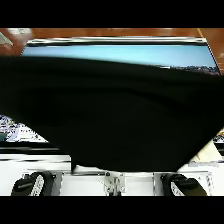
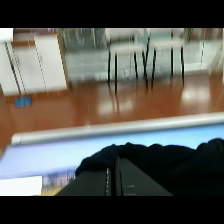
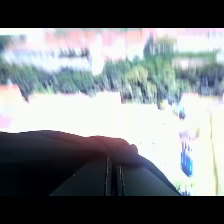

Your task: Fold the shirts.

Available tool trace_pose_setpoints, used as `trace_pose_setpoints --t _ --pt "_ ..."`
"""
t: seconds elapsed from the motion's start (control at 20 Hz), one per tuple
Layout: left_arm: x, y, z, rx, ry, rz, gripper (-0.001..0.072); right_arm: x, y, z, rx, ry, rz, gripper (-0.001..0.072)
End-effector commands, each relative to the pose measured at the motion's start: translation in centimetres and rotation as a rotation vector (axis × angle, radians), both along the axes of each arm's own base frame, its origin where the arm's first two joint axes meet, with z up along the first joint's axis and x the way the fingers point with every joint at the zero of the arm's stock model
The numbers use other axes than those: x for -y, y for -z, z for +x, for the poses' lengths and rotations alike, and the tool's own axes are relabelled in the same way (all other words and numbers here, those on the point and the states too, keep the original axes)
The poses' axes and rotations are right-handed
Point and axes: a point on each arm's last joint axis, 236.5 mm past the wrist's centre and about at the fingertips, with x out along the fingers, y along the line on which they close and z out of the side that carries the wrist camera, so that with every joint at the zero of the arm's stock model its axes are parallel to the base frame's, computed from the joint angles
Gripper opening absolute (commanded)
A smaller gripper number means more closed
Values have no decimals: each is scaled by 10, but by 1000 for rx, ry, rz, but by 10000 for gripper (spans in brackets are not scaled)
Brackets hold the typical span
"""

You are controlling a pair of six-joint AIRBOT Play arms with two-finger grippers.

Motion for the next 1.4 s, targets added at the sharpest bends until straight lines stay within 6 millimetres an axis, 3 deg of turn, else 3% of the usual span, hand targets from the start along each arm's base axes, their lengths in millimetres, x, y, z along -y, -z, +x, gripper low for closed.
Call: trace_pose_setpoints --t 0.0,0.1,0.25,0.45,0.6,0.7,0.85,0.95,1.0,1.05,1.1,1.2,1.25,1.35 --pt "-20 97 34 -267 -35 -22 37 1 97 40 -268 6 -56 70" --pt "-21 147 56 -374 -19 -72 37 -4 151 89 -296 15 -55 70" --pt "-15 209 94 -460 25 -212 38 -25 211 155 -311 14 13 69" --pt "-12 259 149 -478 35 -471 38 -59 252 237 -198 41 193 70" --pt "-13 304 180 -566 17 -548 38 -74 276 270 -164 95 322 70" --pt "0 344 194 -666 30 -560 38 -81 305 275 -220 114 362 70" --pt "31 409 203 -837 64 -562 38 -89 345 266 -340 124 387 71" --pt "39 438 204 -914 64 -568 68 -91 351 263 -364 123 391 104" --pt "37 442 205 -928 61 -573 244 -88 345 263 -354 118 389 286" --pt "31 438 208 -923 50 -586 585 -83 335 260 -348 85 365 587" --pt "22 430 209 -918 43 -598 712 -72 323 257 -335 38 316 677" --pt "-12 414 198 -971 27 -606 712 -18 302 242 -365 49 183 677" --pt "-29 412 184 -1023 15 -607 710 21 295 226 -407 93 109 677" --pt "-55 425 143 -1172 -20 -630 630 82 294 178 -556 194 54 675"
